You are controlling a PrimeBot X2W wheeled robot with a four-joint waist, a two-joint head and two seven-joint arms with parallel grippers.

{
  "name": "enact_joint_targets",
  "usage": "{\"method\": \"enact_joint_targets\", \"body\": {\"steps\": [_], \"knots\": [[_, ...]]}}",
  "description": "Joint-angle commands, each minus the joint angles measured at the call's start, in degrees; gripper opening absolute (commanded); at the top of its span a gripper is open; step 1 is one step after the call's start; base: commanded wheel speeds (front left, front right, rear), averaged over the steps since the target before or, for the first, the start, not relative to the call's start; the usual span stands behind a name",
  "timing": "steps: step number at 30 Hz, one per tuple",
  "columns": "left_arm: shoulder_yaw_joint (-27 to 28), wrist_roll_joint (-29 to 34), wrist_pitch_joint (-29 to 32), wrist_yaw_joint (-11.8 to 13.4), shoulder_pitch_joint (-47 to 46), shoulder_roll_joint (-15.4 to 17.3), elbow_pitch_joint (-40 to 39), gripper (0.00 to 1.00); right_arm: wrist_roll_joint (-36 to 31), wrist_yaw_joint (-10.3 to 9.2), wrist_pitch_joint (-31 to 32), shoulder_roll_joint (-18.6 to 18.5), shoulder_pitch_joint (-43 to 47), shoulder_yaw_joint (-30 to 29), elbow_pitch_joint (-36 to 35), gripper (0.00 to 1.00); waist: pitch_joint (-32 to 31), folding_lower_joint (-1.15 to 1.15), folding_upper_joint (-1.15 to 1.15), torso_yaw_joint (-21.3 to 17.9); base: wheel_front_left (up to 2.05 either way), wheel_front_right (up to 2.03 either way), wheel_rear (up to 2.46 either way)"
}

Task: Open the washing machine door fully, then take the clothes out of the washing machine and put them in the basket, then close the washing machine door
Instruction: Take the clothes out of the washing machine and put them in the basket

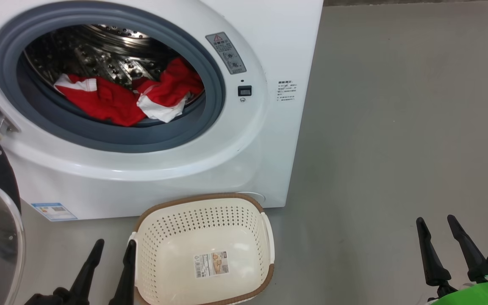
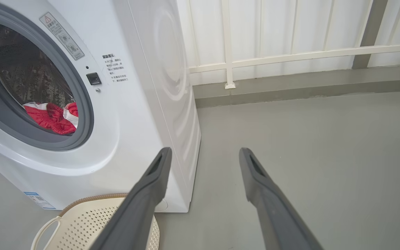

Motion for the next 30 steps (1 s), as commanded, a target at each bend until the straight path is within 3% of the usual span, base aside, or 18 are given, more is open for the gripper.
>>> {"method": "enact_joint_targets", "body": {"steps": [1,14,21,30], "knots": [[1.9,0.3,-0.5,0.1,-2.6,0.8,-1.1,1.0,-0.8,0.36,-0.5,-0.9,-1.8,1.2,-1.5,1.0,0.2,0.0,0.0,-0.1,0.0,0.0,0.0],[1.9,1.1,-0.5,0.1,-6.6,0.6,1.0,1.0,-1.0,0.36,-0.5,-0.4,-2.3,1.1,-1.9,1.0,2.1,0.0,0.0,0.2,0.0,0.0,0.0],[-0.2,1.4,-0.5,0.1,-16.8,1.9,5.8,1.0,-1.2,0.36,-0.5,0.0,-4.2,1.6,-2.2,1.0,5.3,0.0,0.0,0.1,0.0,0.0,0.0],[-2.4,1.8,-0.5,0.1,-35.6,3.6,19.2,1.0,-1.3,0.36,-0.5,1.0,-7.8,1.7,-3.3,1.0,12.1,0.0,0.0,-1.4,0.0,0.0,0.0]]}}
